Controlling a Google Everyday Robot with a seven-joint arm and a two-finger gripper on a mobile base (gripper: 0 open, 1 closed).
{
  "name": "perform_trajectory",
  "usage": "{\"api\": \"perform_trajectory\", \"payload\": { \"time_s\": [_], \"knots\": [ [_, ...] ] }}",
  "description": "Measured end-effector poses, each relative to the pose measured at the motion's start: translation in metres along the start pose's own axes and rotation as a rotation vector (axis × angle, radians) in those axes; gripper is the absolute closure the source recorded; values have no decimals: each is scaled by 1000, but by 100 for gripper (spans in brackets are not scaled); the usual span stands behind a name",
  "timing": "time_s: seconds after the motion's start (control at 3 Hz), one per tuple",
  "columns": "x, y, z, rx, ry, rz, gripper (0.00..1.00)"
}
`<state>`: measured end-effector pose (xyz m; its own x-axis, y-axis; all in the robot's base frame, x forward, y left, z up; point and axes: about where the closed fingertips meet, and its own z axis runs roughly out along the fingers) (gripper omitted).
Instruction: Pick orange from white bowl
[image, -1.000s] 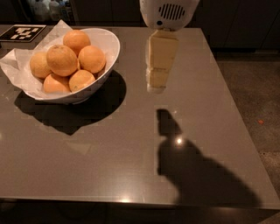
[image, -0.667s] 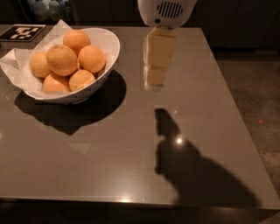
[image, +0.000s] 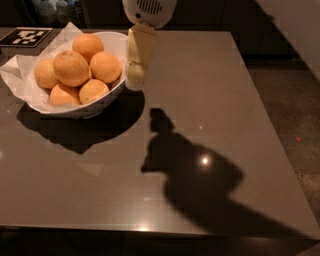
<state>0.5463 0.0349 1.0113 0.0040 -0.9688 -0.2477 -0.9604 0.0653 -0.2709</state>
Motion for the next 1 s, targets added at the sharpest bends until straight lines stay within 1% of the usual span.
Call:
{"api": "perform_trajectory", "payload": {
  "time_s": [0.33, 0.67, 1.0],
  "knots": [
    [-30, -14, 20, -89, -74, -22, 0],
    [-37, -20, 19, -71, -101, -18, 0],
    [-64, -17, 21, -17, -92, -88, 0]
  ]
}}
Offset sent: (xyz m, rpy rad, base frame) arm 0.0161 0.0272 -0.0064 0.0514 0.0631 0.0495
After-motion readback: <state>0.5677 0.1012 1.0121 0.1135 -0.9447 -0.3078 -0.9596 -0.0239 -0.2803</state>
